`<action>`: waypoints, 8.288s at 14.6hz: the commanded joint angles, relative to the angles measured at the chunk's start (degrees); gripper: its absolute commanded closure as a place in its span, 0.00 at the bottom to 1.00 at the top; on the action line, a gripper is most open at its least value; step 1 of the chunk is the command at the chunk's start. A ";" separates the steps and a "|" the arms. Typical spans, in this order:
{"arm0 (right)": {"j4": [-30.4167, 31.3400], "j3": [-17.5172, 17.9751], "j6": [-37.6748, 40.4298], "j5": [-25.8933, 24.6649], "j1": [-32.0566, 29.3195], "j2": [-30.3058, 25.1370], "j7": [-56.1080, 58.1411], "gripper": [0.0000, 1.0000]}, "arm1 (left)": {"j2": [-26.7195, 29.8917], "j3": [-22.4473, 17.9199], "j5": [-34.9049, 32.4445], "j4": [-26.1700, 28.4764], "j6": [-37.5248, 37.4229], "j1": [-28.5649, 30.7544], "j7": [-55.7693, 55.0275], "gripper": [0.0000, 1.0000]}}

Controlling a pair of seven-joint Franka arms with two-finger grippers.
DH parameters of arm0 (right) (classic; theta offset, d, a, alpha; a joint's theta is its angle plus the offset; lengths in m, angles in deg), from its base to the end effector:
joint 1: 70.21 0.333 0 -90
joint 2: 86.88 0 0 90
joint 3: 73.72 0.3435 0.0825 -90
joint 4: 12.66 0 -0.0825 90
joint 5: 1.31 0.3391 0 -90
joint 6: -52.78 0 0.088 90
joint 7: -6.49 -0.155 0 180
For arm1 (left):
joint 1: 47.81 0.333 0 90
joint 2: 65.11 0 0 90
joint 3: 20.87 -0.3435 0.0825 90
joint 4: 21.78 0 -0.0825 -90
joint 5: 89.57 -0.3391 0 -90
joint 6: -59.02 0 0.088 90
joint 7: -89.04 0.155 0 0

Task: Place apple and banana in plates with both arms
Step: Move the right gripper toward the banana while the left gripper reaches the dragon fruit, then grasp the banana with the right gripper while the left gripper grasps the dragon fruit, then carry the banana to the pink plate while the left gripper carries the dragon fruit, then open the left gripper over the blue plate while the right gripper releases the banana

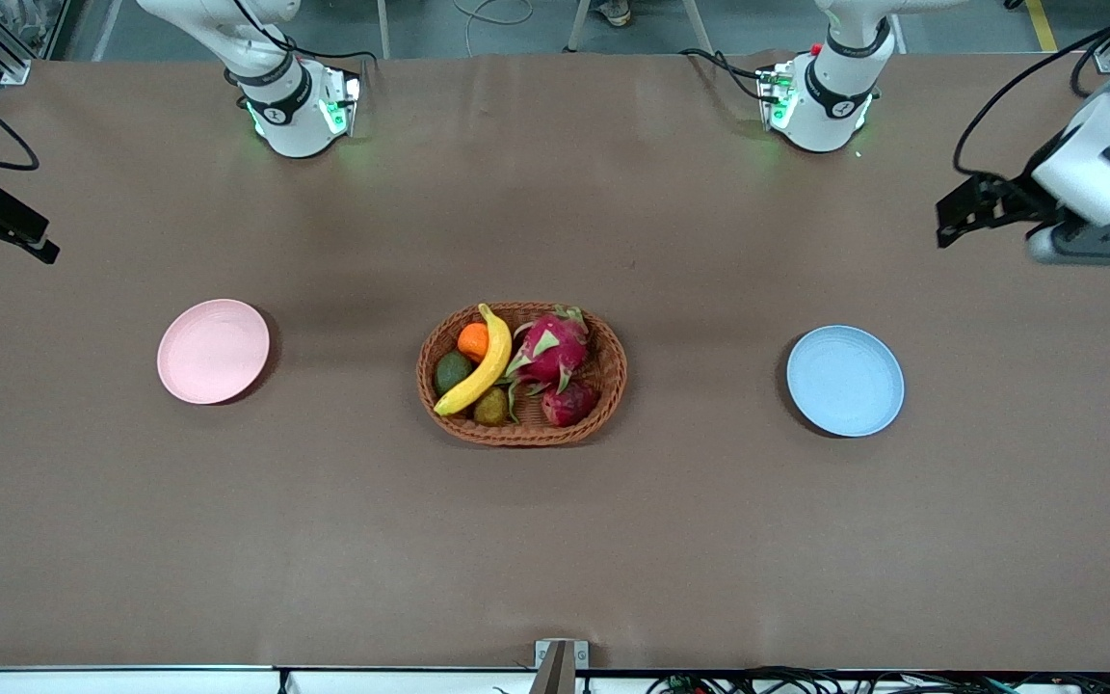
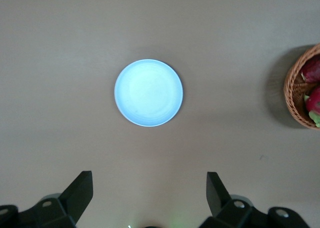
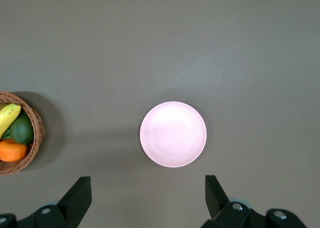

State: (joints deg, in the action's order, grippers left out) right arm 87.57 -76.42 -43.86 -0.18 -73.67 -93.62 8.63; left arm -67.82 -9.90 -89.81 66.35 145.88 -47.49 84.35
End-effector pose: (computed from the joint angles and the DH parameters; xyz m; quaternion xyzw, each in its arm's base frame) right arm 0.4789 -0.0501 0.5956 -0.9989 0.0358 -0.0283 0.0106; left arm 0.5074 -0.0923 0.5894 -0.9981 0.0520 0.0343 0.0022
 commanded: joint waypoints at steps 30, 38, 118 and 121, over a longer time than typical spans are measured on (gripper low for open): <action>-17.78 0.16 -20.95 7.31 36.59 46.46 -71.75 0.21 | -43.43 -0.33 -0.21 -7.00 52.44 -32.31 -66.41 0.00; -17.87 0.16 -20.95 9.15 36.68 48.31 -71.66 0.24 | -46.25 -0.68 -0.21 -7.00 57.45 -32.22 -66.33 0.00; 8.57 -0.37 -17.78 -0.60 0.12 22.56 0.59 0.00 | 6.13 -1.56 -3.02 2.66 -0.02 0.92 -0.76 0.00; -9.48 -0.37 -1.39 -0.43 0.03 22.74 0.68 0.00 | 7.71 -4.01 -2.67 4.06 -0.73 -1.19 -0.58 0.00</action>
State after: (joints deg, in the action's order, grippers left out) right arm 89.22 -77.38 -54.25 -0.24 -72.67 -71.46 9.83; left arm -62.40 -11.79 -92.82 67.93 145.43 -47.25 82.47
